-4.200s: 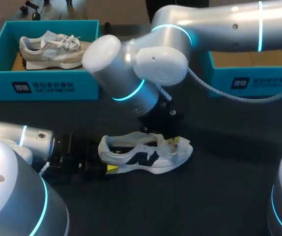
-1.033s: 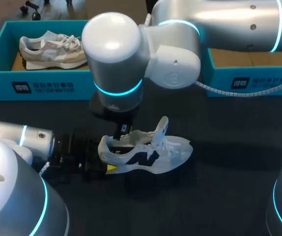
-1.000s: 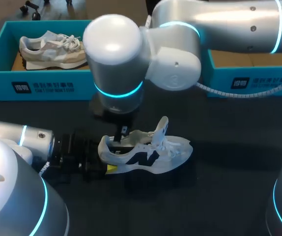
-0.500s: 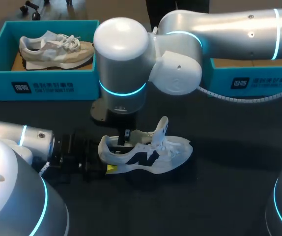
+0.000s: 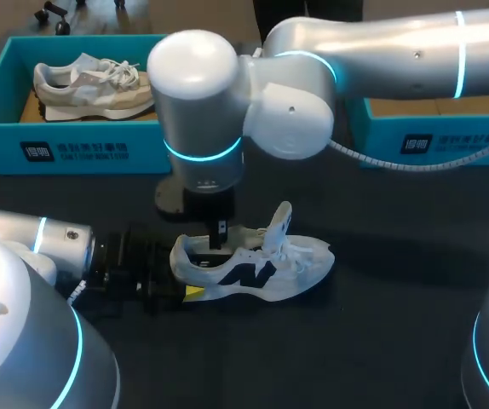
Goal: Take the shoe out of the shoebox, open the shoe tongue, remove and reinsert the insole, then place the shoe into the shoebox
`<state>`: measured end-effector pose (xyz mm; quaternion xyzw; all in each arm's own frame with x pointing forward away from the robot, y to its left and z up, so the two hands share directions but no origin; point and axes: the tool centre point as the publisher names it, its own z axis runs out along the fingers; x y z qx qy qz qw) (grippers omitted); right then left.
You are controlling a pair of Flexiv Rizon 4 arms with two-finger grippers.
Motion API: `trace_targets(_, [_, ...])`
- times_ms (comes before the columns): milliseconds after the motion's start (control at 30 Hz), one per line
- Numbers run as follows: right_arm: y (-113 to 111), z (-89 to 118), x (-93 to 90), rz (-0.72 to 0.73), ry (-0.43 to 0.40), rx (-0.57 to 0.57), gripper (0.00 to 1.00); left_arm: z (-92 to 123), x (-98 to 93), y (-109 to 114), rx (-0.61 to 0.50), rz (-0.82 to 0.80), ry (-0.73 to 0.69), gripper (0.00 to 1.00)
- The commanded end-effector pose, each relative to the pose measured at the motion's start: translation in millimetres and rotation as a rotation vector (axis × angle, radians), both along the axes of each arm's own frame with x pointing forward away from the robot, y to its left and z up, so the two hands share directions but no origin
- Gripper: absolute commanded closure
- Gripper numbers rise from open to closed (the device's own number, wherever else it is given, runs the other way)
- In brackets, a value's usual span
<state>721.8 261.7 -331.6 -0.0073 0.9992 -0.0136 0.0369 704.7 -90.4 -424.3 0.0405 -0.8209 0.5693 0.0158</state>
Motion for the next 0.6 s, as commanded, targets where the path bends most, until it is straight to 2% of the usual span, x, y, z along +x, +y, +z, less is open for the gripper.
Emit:
trace_targets(33, [1.6, -13.4, 2.6, 0.004, 0.022, -0.005, 1.0, 0.9, 0.3, 0.2, 0.004, 0.0, 0.0, 1.0])
trace_targets(233, [-6.7, -23.2, -3.4, -0.005, 0.044, 0.004, 1.0, 0.9, 0.3, 0.2, 0.004, 0.0, 0.0, 1.0])
trace_targets(400, [-5.7, -38.0, -3.2, -0.004, 0.063, 0.02, 1.0, 0.9, 0.3, 0.2, 0.004, 0.0, 0.0, 1.0])
trace_targets(600, [-5.8, -46.3, -1.8, -0.007, 0.068, 0.021, 1.0, 0.9, 0.3, 0.2, 0.004, 0.0, 0.0, 1.0])
